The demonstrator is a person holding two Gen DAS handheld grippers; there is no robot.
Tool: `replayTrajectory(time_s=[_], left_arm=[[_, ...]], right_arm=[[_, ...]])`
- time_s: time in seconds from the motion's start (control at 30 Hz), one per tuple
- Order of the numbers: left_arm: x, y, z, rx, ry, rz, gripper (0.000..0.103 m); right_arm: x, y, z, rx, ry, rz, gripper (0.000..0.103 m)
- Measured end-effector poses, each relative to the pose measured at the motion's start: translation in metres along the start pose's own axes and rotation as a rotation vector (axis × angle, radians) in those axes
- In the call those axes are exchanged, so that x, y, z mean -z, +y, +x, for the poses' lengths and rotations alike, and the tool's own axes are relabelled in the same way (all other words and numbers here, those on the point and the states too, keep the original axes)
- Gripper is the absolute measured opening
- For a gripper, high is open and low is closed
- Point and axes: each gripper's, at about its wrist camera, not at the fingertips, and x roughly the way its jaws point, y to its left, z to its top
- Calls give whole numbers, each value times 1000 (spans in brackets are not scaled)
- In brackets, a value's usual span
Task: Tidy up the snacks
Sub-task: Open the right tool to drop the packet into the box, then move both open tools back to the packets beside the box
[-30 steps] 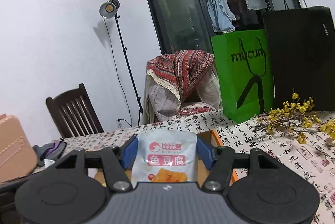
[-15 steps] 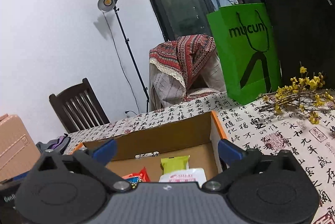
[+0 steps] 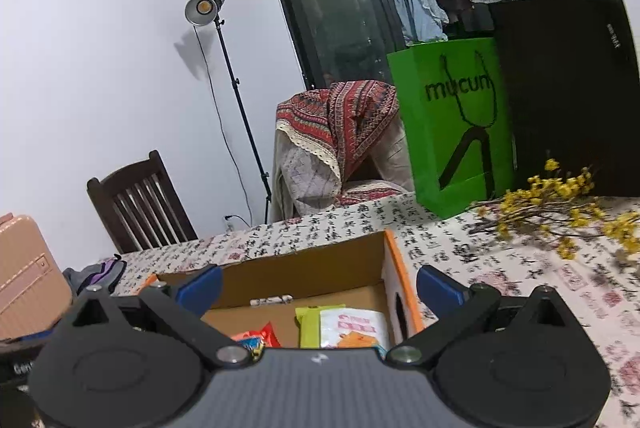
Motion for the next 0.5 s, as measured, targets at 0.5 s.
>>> replayTrajectory(time_s=[0.5], left_arm=[[29, 35, -73, 5, 19, 26, 103]], right_arm=[[48, 26, -66, -22, 126, -112, 103]])
